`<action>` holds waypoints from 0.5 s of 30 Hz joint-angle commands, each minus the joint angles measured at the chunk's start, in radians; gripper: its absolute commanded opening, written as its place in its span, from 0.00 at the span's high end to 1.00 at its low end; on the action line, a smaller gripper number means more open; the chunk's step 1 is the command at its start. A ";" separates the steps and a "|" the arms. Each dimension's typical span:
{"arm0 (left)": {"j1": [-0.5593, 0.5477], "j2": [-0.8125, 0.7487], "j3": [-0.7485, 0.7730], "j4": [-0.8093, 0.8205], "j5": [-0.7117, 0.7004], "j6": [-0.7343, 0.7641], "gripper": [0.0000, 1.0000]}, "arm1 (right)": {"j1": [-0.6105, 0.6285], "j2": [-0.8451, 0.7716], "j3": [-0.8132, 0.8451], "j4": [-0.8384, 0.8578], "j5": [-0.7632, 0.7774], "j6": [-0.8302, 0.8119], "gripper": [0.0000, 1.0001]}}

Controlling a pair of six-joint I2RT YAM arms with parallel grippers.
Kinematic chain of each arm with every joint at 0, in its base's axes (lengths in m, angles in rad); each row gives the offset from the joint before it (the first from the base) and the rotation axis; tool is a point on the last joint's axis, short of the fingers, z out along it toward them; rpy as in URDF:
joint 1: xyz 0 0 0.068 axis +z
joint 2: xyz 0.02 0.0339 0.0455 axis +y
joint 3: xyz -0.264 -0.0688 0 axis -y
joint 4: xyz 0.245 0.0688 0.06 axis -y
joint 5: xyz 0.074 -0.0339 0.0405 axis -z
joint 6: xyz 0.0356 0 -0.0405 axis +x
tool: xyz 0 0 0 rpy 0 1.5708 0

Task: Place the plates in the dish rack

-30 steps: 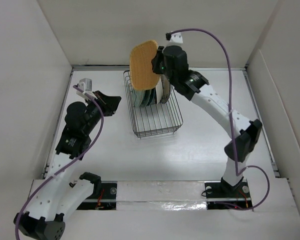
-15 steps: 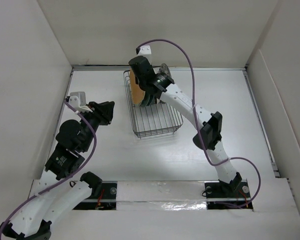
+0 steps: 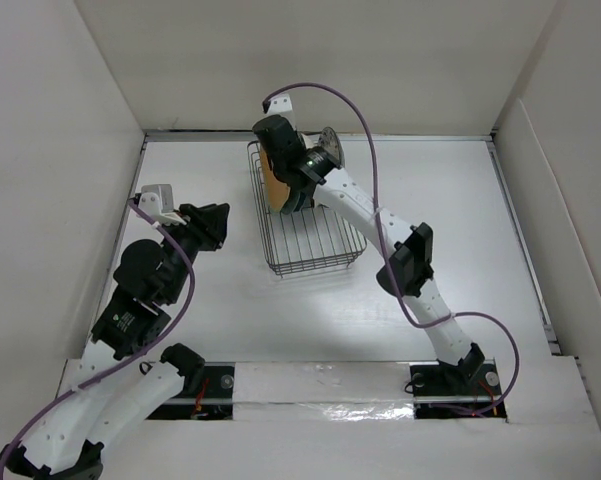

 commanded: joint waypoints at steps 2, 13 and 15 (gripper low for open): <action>-0.004 0.001 -0.003 0.043 0.004 0.007 0.73 | -0.008 0.010 0.021 0.084 0.008 -0.036 1.00; -0.004 0.025 -0.009 0.049 0.007 -0.006 0.73 | -0.008 0.099 0.040 0.099 0.004 -0.019 1.00; -0.004 0.027 -0.009 0.049 0.007 -0.007 0.73 | 0.002 0.100 0.031 0.111 0.003 -0.015 1.00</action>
